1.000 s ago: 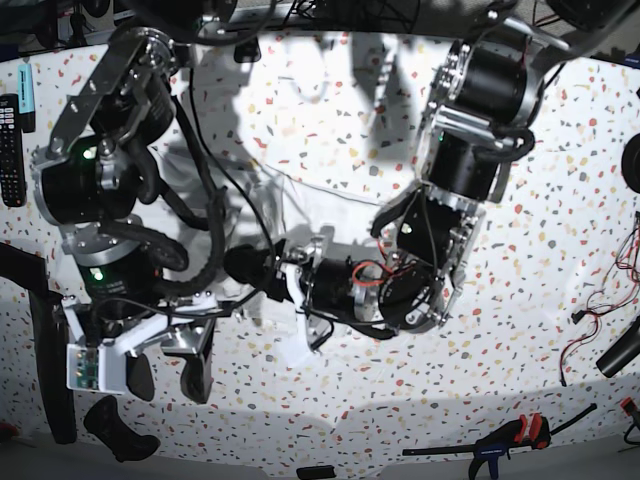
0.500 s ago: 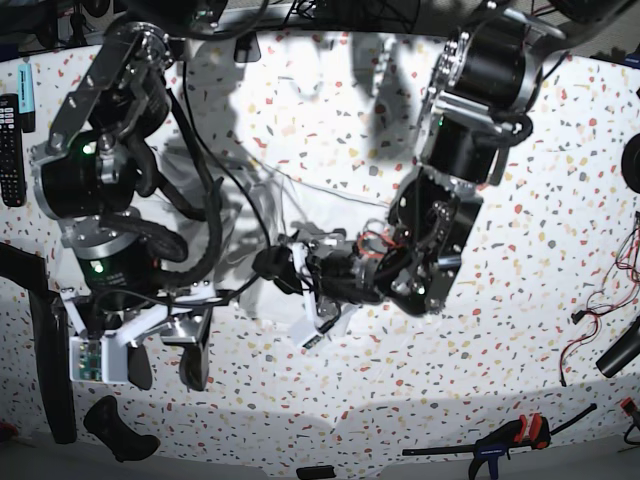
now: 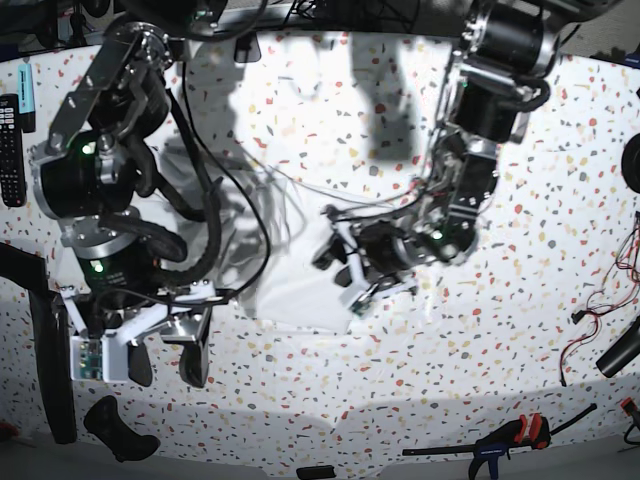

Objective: Fold the T-shirt properly

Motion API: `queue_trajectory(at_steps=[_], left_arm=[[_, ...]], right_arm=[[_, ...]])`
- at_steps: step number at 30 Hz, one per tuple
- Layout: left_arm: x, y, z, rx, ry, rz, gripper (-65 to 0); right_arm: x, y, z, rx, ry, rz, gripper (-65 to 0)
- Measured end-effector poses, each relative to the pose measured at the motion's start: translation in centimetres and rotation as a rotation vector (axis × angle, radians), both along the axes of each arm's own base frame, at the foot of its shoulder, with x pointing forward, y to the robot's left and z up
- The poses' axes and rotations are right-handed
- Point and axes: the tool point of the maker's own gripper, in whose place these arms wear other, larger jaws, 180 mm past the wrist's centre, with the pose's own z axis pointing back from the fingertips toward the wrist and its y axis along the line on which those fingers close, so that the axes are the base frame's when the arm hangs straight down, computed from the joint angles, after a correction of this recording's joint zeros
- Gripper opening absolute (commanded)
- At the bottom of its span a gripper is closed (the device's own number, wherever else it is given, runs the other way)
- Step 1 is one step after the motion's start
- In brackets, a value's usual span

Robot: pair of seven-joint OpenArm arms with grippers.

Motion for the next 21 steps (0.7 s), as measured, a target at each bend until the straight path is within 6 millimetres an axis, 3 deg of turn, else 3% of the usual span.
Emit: queue_trajectory(at_steps=[15, 17, 21], left_arm=[[-2.3, 11.6, -3.8, 0.071, 0.029, 0.177, -39.7], [-2.5, 12.7, -4.1, 0.083, 0.04, 0.195, -39.7], [-3.0, 14.6, -4.3, 0.089, 0.09, 0.213, -39.6]], right_arm=[[0.2, -0.1, -0.6, -0.004, 0.025, 0.001, -31.0], [1.1, -0.4, -2.4, -0.01, 0.073, 0.002, -31.0], [3.3, -3.9, -10.9, -0.023, 0.335, -0.06, -31.0]])
